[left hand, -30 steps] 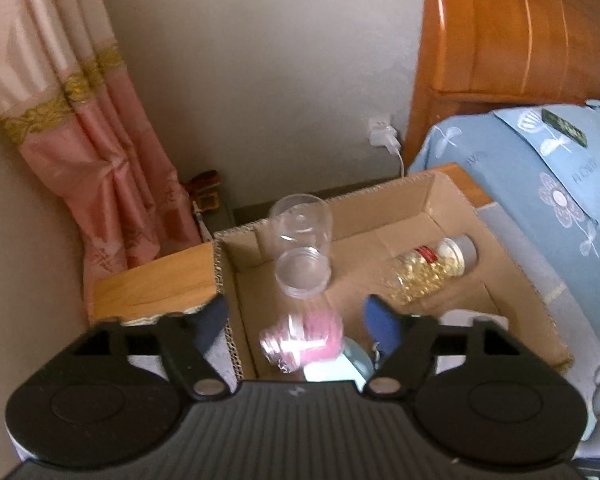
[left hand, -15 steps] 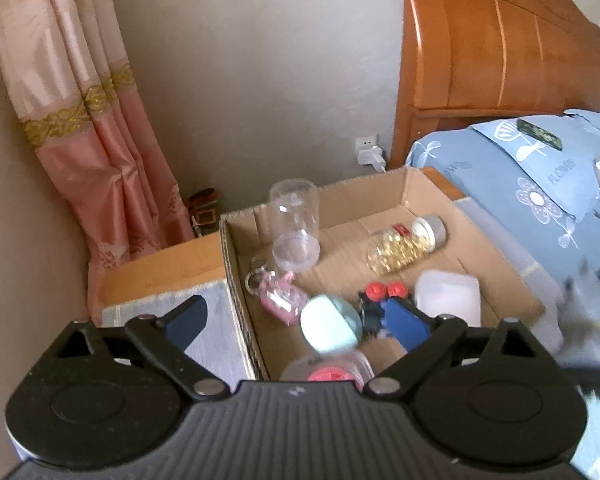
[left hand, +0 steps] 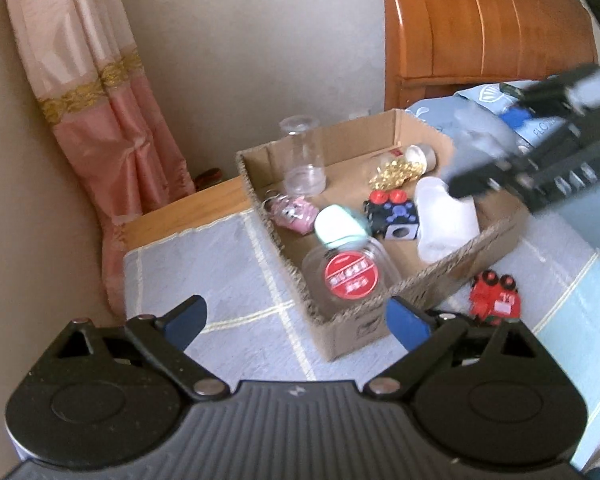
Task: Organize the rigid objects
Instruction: 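Carry the keychain and cat into the box and open both tools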
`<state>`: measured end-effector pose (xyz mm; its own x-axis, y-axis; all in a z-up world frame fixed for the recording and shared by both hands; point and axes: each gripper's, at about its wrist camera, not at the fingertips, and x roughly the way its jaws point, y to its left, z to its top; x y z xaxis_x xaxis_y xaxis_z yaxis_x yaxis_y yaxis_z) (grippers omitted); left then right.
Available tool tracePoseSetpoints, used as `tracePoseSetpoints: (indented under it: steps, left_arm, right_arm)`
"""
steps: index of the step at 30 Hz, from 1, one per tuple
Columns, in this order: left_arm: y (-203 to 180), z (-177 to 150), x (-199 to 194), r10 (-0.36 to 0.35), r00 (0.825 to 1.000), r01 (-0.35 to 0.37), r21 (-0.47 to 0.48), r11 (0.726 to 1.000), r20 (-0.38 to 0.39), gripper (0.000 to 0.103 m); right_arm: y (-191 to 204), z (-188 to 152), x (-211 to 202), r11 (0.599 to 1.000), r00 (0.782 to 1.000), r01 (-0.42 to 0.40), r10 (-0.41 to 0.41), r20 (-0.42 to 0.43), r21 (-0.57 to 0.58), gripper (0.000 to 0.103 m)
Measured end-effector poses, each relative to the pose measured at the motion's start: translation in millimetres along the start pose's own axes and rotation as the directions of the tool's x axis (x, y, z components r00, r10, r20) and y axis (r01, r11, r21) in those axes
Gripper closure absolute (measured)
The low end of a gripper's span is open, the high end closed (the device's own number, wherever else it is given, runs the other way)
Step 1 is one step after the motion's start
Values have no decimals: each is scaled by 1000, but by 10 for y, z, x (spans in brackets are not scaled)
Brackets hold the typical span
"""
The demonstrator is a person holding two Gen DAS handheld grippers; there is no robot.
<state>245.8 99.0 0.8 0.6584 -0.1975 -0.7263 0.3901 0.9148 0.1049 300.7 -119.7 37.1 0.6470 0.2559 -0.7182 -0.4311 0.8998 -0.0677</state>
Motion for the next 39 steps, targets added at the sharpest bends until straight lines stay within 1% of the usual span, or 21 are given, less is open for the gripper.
tracePoseSetpoints:
  steps: [4,8,13,15,16,18,19,22,25,29,39]
  left_arm:
    - [76,-102,-36,-4,1000,4,-11,1000,-3,7]
    - [134,-180,-85,8,1000,-8,-16,1000,0,7]
    - [172,-246,-169,11,999,-10,-25,1000,32,7]
    - [172,-263,-183,16,999,-15,-23,1000,37,7]
    - [173,-274,-186,17,999,-16,-22,1000,40,7]
    - [178,-285,-174,17,999,-16,-29,999,38,7]
    - [183,-291,-171,16,999,-15,-32,999,38,7]
    - [189,-310,-167,17,999,-16,-35,999,43,7]
    - [185,-301,-156,20,999,-18,-41,999,43,7]
    - [154,-283,-174,26,999,-24,-47,999,48,7]
    - [47,-238,-308,26,999,-24,-66,998,36,7]
  right_arm:
    - [66,236,207,1000,1000,1,-1,-15,-15,27]
    - [115,432,413,1000,1000,-3,2,-29,-22,27]
    - [157,546,687,999,999,7,-8,-53,-31,26]
    - [160,574,773,999,998,23,-25,-54,-32,25]
    - [149,587,821,999,998,36,-37,-53,-32,24]
    - [134,576,889,997,996,61,-64,-55,-46,4]
    - [123,563,893,996,996,73,-75,-48,-46,2]
    - [91,510,834,998,997,57,-58,-49,-32,2]
    - [104,462,731,998,997,58,-60,-41,-38,0]
    - [152,417,580,999,999,40,-41,-31,-36,0]
    - [236,69,147,1000,1000,12,-12,-17,1,0]
